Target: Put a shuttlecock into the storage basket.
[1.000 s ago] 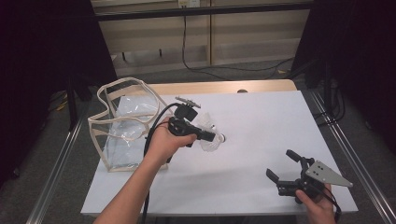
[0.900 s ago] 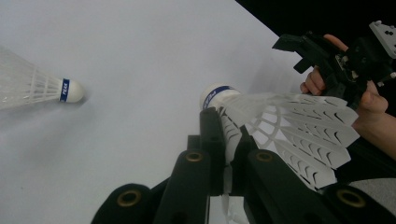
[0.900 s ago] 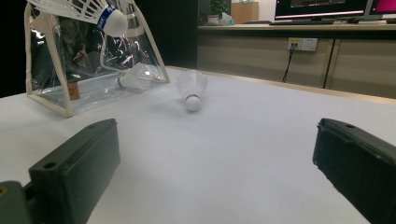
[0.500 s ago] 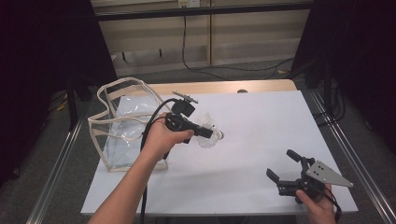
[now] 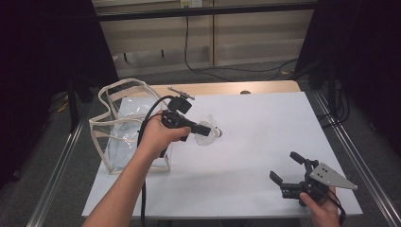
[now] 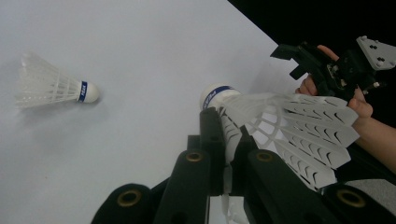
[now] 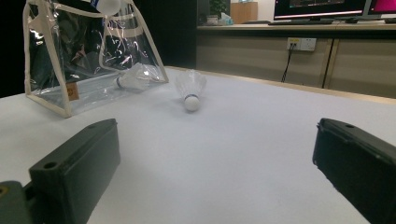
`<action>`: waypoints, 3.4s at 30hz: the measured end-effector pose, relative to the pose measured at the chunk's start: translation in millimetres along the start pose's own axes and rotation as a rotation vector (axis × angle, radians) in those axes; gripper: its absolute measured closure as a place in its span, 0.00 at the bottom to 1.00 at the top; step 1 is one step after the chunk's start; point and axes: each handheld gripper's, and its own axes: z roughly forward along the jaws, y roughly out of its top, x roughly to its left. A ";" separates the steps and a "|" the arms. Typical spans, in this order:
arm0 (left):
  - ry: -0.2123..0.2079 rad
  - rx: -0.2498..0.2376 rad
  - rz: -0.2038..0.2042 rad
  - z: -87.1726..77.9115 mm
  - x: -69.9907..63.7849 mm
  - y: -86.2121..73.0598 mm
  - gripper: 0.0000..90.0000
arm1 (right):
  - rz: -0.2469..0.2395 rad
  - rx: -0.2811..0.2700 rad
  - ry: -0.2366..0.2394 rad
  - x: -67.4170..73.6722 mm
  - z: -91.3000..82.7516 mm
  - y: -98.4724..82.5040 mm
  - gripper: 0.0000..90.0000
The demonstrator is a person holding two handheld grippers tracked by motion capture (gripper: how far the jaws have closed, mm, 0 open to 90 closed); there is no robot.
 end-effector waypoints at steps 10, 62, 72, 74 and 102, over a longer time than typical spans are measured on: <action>0.006 0.002 0.002 -10.0 0.5 5.7 1.00 | 0.000 0.000 0.000 0.1 0.0 -0.1 0.01; 0.083 -0.014 -0.018 -57.8 9.4 22.7 1.00 | 0.002 -0.006 0.000 0.3 -1.4 0.4 0.01; 0.096 -0.028 -0.021 -68.0 13.1 24.0 1.00 | 0.001 -0.007 0.001 0.0 -1.7 0.5 0.01; 0.102 -0.037 -0.032 -70.2 13.9 24.0 1.00 | 0.003 -0.008 0.002 0.0 -1.6 0.5 0.01; 0.146 -0.060 -0.049 -93.5 25.6 23.3 0.99 | -0.004 -0.008 0.002 0.0 -1.9 0.7 0.01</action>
